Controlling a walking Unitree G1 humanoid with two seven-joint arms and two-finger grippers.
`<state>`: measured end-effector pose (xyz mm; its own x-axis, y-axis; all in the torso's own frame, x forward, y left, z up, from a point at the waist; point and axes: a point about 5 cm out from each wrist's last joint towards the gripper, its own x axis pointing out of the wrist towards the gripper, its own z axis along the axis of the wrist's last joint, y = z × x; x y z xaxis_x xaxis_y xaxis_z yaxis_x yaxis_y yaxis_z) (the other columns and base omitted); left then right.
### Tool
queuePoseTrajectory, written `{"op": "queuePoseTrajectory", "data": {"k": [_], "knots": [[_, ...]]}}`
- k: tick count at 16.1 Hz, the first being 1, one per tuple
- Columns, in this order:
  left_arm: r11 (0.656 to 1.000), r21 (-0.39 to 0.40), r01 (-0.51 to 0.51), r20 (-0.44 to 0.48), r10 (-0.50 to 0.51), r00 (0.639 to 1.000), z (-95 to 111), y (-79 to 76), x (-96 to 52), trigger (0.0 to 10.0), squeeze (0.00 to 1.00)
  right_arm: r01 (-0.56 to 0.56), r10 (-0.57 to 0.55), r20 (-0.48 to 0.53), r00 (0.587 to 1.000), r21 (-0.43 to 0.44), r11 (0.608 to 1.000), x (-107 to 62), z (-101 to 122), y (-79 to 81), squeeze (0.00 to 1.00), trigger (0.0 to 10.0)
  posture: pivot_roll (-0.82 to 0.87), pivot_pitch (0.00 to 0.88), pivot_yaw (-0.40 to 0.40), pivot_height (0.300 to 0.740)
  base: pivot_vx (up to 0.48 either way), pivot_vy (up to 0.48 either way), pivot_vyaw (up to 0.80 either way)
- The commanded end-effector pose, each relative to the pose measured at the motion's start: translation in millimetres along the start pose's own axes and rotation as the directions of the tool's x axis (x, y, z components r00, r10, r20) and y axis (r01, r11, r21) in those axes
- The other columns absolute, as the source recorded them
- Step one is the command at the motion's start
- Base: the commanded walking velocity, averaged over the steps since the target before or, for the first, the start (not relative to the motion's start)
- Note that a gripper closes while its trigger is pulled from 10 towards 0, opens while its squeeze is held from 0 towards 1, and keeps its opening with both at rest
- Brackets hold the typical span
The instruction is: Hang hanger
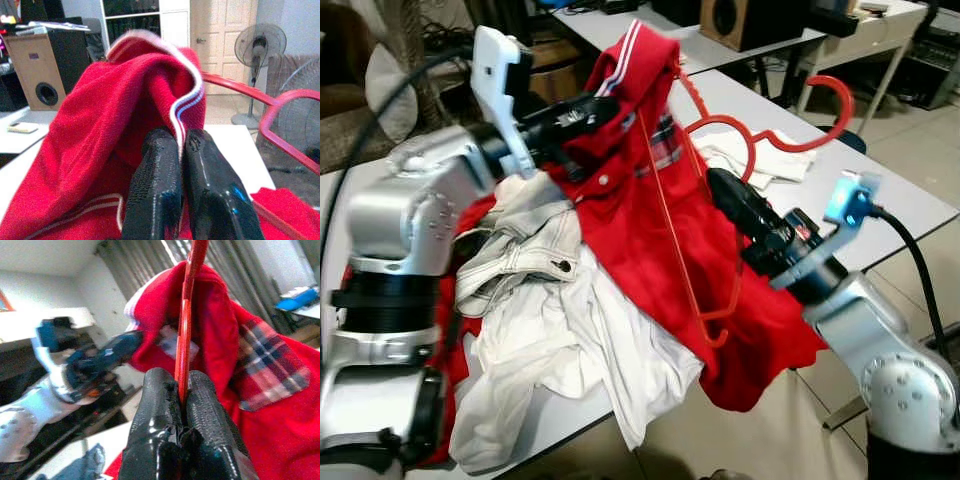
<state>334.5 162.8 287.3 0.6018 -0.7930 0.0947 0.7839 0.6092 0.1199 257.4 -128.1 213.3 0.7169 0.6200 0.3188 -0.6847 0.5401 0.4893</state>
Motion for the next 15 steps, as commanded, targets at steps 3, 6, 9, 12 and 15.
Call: {"op": "queuePoseTrajectory", "data": {"k": [3, 6, 9, 12, 15], "knots": [[0.993, 0.1, -0.069, 0.004, 0.069, 0.998, 20, 21.3, -11.1, 0.0, 0.0, 0.17, -0.176, -0.061, 0.983, -0.082, 0.982, 13.8, 4, -21.2, 0.0, 10.0, -0.19, 0.0, 0.057, 0.74, 0.0, 0.0, 0.0], [0.989, 0.015, -0.15, 0.29, 0.139, 0.947, 67, 32.9, -17.0, 0.0, 0.0, 0.208, -0.22, -0.195, 0.956, -0.081, 0.975, 10.5, -13, -26.9, 0.0, 10.0, -0.18, 0.0, 0.051, 0.74, 0.0, 0.0, 0.0], [1.0, 0.003, -0.019, 0.365, 0.017, 0.931, 82, 20.0, -14.2, 0.0, 0.0, 0.241, -0.25, -0.208, 0.946, -0.068, 0.968, 12.5, -18, -32.1, 0.0, 10.0, -0.17, 0.0, 0.06, 0.74, 0.0, 0.0, 0.0], [1.0, 0.014, -0.002, 0.33, -0.003, 0.944, 78, 15.9, -8.6, 0.0, 0.0, 0.164, -0.166, -0.146, 0.975, -0.029, 0.986, 20.6, -6, -24.2, 0.0, 10.0, -0.17, 0.0, 0.06, 0.74, 0.0, 0.0, 0.0], [1.0, 0.015, 0.012, 0.25, -0.015, 0.968, 62, 10.0, -1.8, 0.0, 0.0, 0.032, -0.031, -0.155, 0.987, 0.001, 1.0, 21.8, -6, -10.4, 0.0, 10.0, -0.17, 0.0, 0.062, 0.74, 0.0, 0.0, 0.0]]}}
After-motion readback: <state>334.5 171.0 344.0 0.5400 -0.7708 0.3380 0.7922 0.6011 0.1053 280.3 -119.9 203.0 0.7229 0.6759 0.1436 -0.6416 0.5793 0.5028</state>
